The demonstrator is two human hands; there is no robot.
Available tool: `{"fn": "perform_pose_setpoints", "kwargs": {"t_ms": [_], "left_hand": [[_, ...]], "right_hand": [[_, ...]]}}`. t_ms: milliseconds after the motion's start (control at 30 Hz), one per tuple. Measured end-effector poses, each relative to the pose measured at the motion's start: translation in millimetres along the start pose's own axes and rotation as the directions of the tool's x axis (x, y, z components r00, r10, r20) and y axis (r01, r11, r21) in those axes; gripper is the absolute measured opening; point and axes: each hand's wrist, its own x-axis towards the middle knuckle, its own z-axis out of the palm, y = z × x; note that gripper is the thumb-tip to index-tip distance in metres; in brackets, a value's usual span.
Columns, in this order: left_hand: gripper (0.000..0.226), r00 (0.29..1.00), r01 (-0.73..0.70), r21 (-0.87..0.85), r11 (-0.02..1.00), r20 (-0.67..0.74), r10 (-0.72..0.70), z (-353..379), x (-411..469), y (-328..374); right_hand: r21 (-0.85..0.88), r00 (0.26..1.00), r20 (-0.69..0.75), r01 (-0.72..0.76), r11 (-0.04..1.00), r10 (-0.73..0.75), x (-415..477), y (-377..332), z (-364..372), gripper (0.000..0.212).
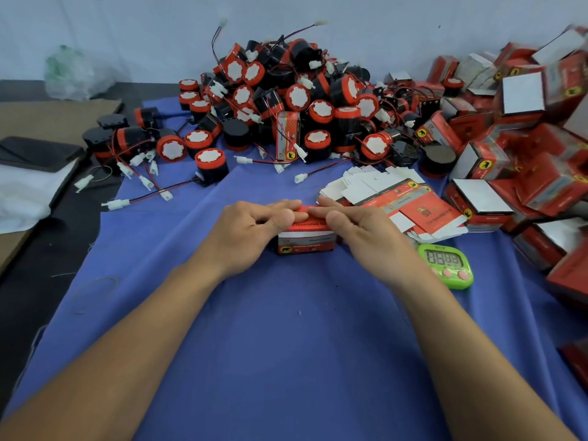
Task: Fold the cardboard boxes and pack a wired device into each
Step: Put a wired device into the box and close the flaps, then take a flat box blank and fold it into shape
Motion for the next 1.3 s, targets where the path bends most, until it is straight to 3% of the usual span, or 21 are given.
{"fn": "perform_pose_setpoints", "kwargs": {"t_ms": [100, 200, 400, 533, 633, 700, 800, 900, 1000, 1067, 1133, 1167, 1200, 1233, 1267, 1300], "left_hand": [[0.019, 0.999, 0.039, -0.085, 0.996, -0.014, -0.040, 3.3, 1.7, -2.3], [0.028, 0.998, 0.050, -0.137, 0.989, -0.022, -0.054, 8.1, 2.1, -3.1], [0.037, 0.992, 0.034, -0.074, 0.997, -0.120, -0.042, 17.3, -0.6, -4.3], [0.061, 0.983, 0.113, -0.025, 0.993, -0.143, -0.116, 23.9, 2.6, -3.7], [0.044, 0.984, 0.122, -0.036, 0.992, -0.125, -0.125, 25.4, 7.8, 2.3], [0.042, 0.983, 0.125, -0.067, 0.990, -0.123, -0.133, 27.3, 7.8, 4.4], [0.035, 0.970, 0.144, -0.066, 0.987, -0.187, -0.154, 35.8, 7.8, 5.7], [0.033, 0.957, 0.123, -0.081, 0.989, -0.255, -0.139, 42.6, 8.6, 11.4], [0.028, 0.969, 0.130, 0.002, 0.992, -0.213, -0.126, 42.6, 8.7, 13.6], [0.021, 0.959, 0.199, -0.206, 0.958, -0.160, -0.234, 37.7, 14.0, 15.3], [0.016, 0.908, 0.232, -0.624, 0.746, -0.137, -0.396, 22.0, 26.8, 17.7], [0.020, 0.878, 0.212, -0.736, 0.643, -0.145, -0.456, 11.6, 33.5, 16.2], [0.023, 0.851, 0.207, -0.775, 0.597, -0.159, -0.501, 1.4, 39.9, 13.9], [0.024, 0.834, 0.222, -0.778, 0.587, -0.161, -0.528, -5.7, 45.6, 11.6], [0.021, 0.827, 0.252, -0.765, 0.593, -0.148, -0.542, -8.6, 49.7, 9.8], [0.017, 0.821, 0.288, -0.746, 0.601, -0.131, -0.556, -7.6, 53.2, 8.7]], "right_hand": [[0.032, 0.995, -0.100, -0.018, 0.999, 0.021, 1.4, 0.8, 6.0, 0.029], [0.052, 0.996, -0.087, -0.027, 0.998, 0.032, 1.1, 1.8, 7.7, 0.033], [-0.065, 0.996, -0.082, -0.042, 0.997, 0.037, 2.3, -1.4, 11.9, 0.043], [-0.125, 0.994, -0.093, -0.071, 0.990, 0.060, 0.6, 1.2, 16.3, 0.051], [-0.046, 0.996, -0.031, -0.088, 0.995, 0.086, -2.1, 2.5, 12.0, 0.067], [-0.183, 0.998, -0.024, -0.056, 0.981, 0.053, -3.2, 3.8, 10.3, 0.073], [-0.318, 0.993, -0.119, -0.018, 0.948, -0.021, -2.7, 2.7, 14.7, 0.064], [-0.308, 0.983, -0.176, -0.013, 0.951, -0.044, -4.2, -0.2, 20.3, 0.059], [-0.286, 0.987, -0.158, -0.026, 0.958, -0.020, -6.5, -4.8, 15.8, 0.059], [-0.286, 0.994, -0.096, -0.074, 0.955, 0.048, -6.9, -8.3, 3.8, 0.060], [-0.062, 0.992, -0.108, -0.073, 0.995, 0.066, -5.9, -11.7, -13.3, 0.058], [0.212, 0.982, -0.177, -0.021, 0.977, 0.060, -4.6, -14.7, -24.5, 0.056], [0.534, 0.966, -0.247, 0.066, 0.843, 0.081, -2.6, -18.5, -36.0, 0.055], [0.774, 0.952, -0.284, 0.160, 0.612, 0.110, 0.1, -20.1, -46.7, 0.058], [0.867, 0.935, -0.325, 0.235, 0.439, 0.142, 3.5, -20.0, -56.0, 0.066], [0.864, 0.913, -0.369, 0.268, 0.426, 0.175, 8.5, -20.0, -63.3, 0.073]]}}
